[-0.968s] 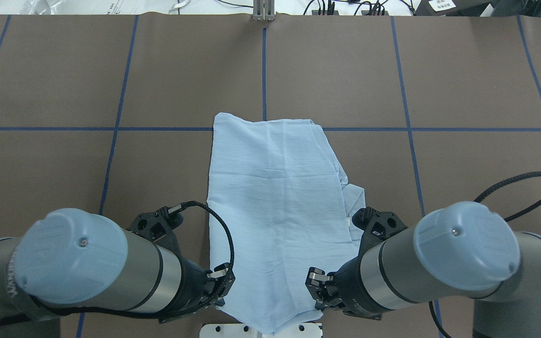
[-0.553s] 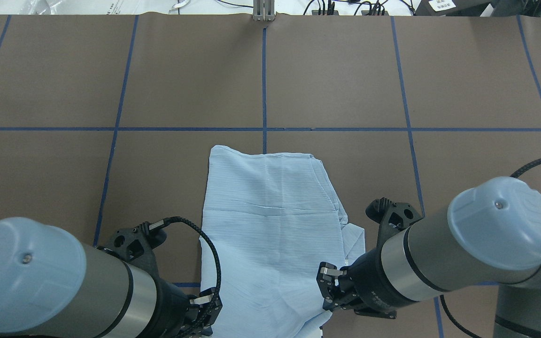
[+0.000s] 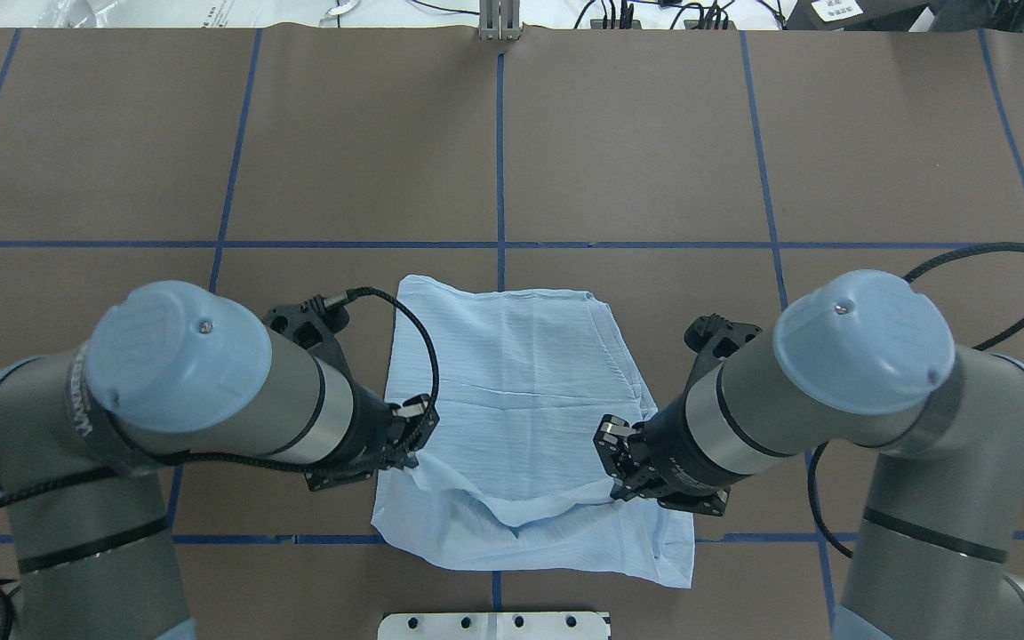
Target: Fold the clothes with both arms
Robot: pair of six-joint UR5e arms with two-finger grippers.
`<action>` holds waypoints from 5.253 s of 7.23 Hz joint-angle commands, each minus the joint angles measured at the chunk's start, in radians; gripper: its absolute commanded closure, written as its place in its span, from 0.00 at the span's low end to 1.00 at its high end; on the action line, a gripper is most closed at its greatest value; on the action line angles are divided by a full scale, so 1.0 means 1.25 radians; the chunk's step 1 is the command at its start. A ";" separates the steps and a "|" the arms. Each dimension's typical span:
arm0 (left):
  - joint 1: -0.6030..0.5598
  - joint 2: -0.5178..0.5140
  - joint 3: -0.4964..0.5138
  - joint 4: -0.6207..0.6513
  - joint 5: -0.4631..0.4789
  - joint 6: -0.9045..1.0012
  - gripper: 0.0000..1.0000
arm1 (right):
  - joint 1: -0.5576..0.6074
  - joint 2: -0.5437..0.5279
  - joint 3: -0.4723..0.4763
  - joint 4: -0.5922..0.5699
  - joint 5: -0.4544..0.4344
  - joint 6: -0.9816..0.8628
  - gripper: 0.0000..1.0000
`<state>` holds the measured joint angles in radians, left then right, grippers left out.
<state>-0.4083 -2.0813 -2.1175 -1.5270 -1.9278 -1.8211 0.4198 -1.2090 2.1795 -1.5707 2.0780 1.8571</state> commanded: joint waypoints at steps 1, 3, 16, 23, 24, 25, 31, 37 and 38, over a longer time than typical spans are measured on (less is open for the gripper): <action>-0.071 0.000 0.038 -0.045 0.000 0.043 1.00 | 0.013 0.066 -0.118 0.000 -0.046 -0.061 1.00; -0.076 -0.001 0.150 -0.171 0.000 0.042 1.00 | 0.085 0.087 -0.149 0.005 -0.046 -0.098 1.00; -0.159 -0.064 0.448 -0.428 0.001 0.063 1.00 | 0.175 0.226 -0.512 0.126 -0.054 -0.151 0.73; -0.259 -0.040 0.414 -0.409 -0.060 0.108 0.00 | 0.133 0.230 -0.498 0.191 -0.052 -0.172 0.00; -0.259 -0.013 0.368 -0.387 -0.068 0.120 0.00 | 0.093 0.231 -0.494 0.188 -0.074 -0.208 0.00; -0.264 -0.009 0.352 -0.375 -0.072 0.131 0.00 | 0.072 0.236 -0.494 0.188 -0.091 -0.239 0.00; -0.264 0.003 0.323 -0.365 -0.073 0.122 0.00 | 0.089 0.351 -0.697 0.164 -0.175 -0.505 0.00; -0.265 0.023 0.317 -0.368 -0.073 0.152 0.00 | 0.236 0.387 -0.731 0.163 -0.071 -0.591 0.00; -0.272 0.024 0.316 -0.368 -0.073 0.178 0.00 | 0.247 0.384 -0.729 0.161 -0.071 -0.620 0.00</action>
<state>-0.7408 -2.0565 -1.7214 -1.9863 -2.0187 -1.6339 0.6974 -0.7267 1.2611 -1.3670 1.9647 1.1137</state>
